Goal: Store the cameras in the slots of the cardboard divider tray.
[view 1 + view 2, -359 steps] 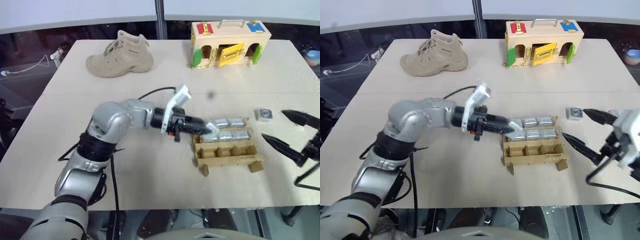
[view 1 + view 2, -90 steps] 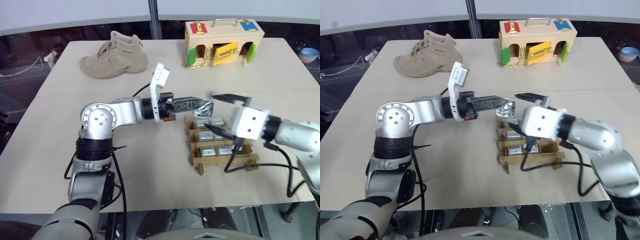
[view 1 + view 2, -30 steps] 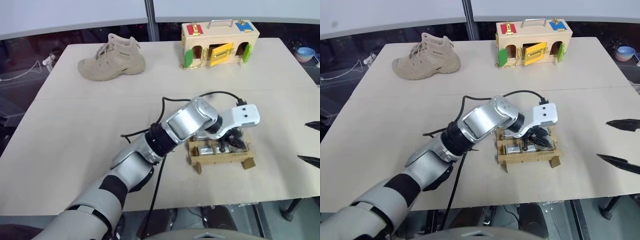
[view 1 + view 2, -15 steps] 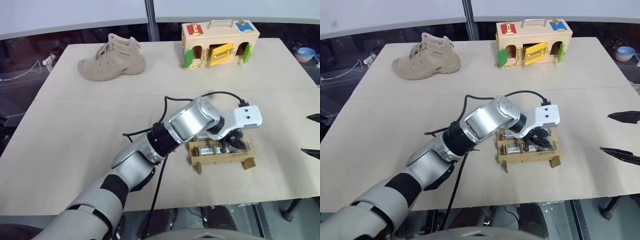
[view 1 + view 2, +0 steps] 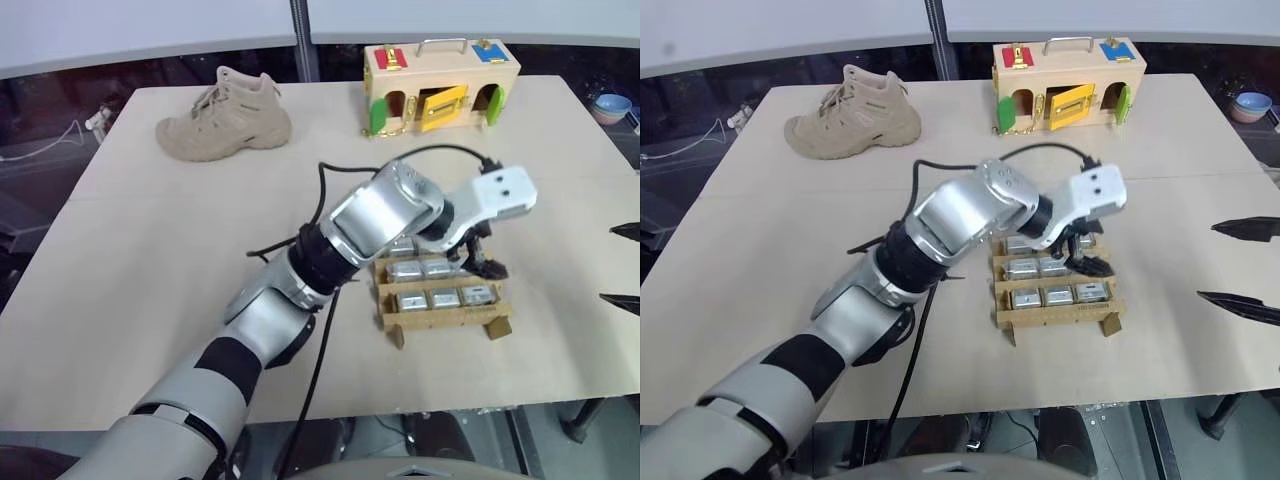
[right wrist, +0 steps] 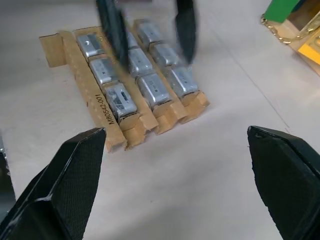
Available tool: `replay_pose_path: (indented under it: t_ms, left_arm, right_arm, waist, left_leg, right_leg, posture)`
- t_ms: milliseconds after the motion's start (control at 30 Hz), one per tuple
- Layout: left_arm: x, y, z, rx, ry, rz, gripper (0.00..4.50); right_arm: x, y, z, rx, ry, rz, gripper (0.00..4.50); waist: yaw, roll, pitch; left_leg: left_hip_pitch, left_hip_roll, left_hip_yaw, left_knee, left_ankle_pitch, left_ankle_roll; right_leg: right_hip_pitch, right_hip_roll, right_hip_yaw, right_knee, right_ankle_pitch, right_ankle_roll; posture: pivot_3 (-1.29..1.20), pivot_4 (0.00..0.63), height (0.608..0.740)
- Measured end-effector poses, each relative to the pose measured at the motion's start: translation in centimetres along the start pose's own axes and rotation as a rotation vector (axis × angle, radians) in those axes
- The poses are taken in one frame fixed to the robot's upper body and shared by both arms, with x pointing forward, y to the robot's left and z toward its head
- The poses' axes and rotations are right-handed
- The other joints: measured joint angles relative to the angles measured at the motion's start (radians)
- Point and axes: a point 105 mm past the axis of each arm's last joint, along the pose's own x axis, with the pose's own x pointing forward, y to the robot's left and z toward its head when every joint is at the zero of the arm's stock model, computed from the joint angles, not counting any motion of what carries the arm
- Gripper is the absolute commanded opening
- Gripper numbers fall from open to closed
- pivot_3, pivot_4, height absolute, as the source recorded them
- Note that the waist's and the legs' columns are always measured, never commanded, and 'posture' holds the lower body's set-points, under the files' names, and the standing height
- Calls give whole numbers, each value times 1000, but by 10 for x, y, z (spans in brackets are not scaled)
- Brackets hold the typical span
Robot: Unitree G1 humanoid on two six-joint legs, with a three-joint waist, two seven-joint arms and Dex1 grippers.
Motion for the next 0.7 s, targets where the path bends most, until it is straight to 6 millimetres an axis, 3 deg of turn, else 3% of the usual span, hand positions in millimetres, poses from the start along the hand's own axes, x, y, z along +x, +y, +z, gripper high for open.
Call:
replay_pose_path:
  t_ms: [167,267,333,500,633,700]
  left_arm:
    - [-36,26,21,-75,-234,100,3998]
    - [-68,47,12,-102,-389,215,3998]
    - [-94,59,-5,-99,-529,322,3998]
    - [-146,64,-60,-145,-611,486,3998]
    - [-172,41,-127,-220,-489,549,3998]
    - [-179,34,-143,-255,-464,553,3998]
  right_arm:
    - [1,3,-5,21,-8,0,4500]
    - [1,7,-10,43,-10,2,4500]
    - [1,8,-11,49,-8,5,4500]
    - [0,9,-13,67,-3,4,4500]
    - [-6,11,-20,105,12,-8,4500]
    - [-8,10,-22,111,14,-16,4500]
  waist:
    - [-2,0,0]
    - [-2,2,-1]
    - [-2,2,-1]
    - [2,2,-1]
    - [1,2,-1]
    - [7,2,-1]
  left_leg:
    - [1,1,0,0,0,0]
    - [1,1,1,0,0,0]
    - [1,1,2,0,0,0]
    - [1,1,1,0,0,0]
    - [1,1,1,0,0,1]
    - [0,0,1,1,0,0]
  right_leg:
    - [0,1,0,1,0,0]
    - [0,1,1,1,0,0]
    - [0,0,1,1,0,0]
    - [-1,0,0,1,0,-1]
    - [-1,0,1,1,0,-1]
    - [0,0,0,1,1,-1]
  posture:
    - [0,150,740]
    - [0,150,740]
    - [0,150,740]
    - [0,150,740]
    - [0,150,740]
    - [0,150,740]
